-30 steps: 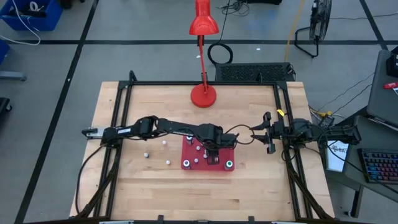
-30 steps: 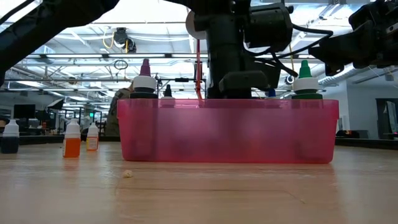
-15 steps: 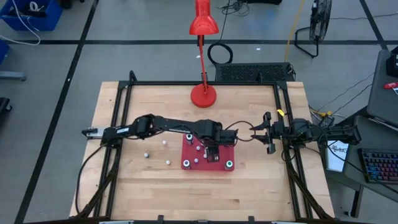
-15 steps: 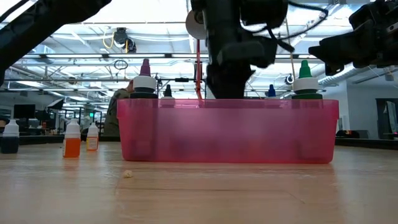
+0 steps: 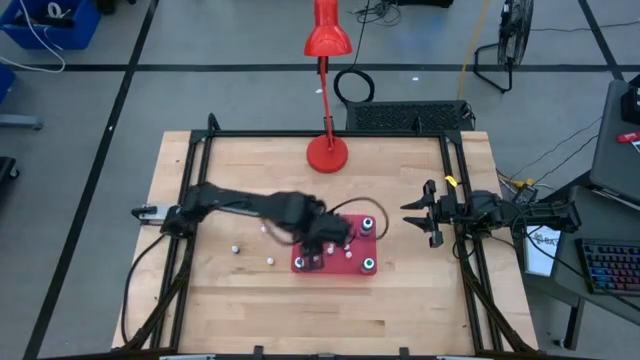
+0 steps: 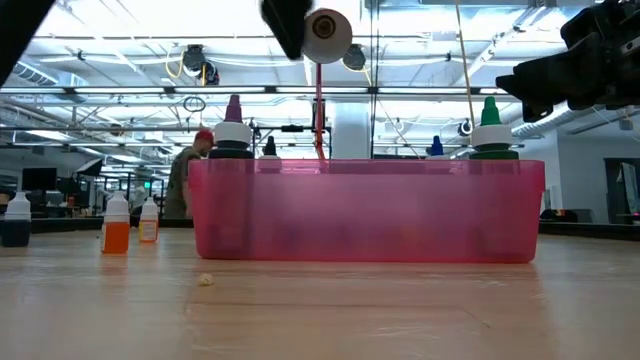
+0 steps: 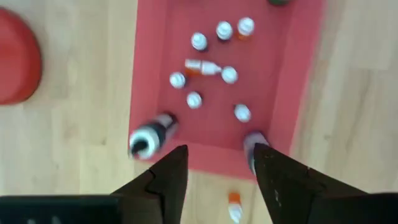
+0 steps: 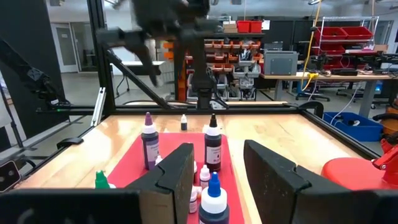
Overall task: Pick & Place food coloring
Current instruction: Put the small orange food coloring bottle into the pink bin
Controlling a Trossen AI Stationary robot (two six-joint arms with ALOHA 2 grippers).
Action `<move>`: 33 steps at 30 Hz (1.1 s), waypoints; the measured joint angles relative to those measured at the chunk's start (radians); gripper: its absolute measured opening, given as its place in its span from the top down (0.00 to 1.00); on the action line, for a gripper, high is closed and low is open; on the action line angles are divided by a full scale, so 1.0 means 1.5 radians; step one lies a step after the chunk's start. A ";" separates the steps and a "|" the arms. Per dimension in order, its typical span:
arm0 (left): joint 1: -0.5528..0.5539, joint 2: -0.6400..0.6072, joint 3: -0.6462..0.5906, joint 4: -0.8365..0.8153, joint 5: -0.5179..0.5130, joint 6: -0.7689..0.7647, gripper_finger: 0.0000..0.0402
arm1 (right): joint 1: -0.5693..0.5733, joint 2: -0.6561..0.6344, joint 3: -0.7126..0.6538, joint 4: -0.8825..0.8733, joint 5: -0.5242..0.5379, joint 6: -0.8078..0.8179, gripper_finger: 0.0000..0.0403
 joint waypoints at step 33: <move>-0.195 -0.150 -0.513 0.111 -0.063 -0.428 0.24 | 0.000 0.000 0.000 -0.001 0.000 0.000 0.68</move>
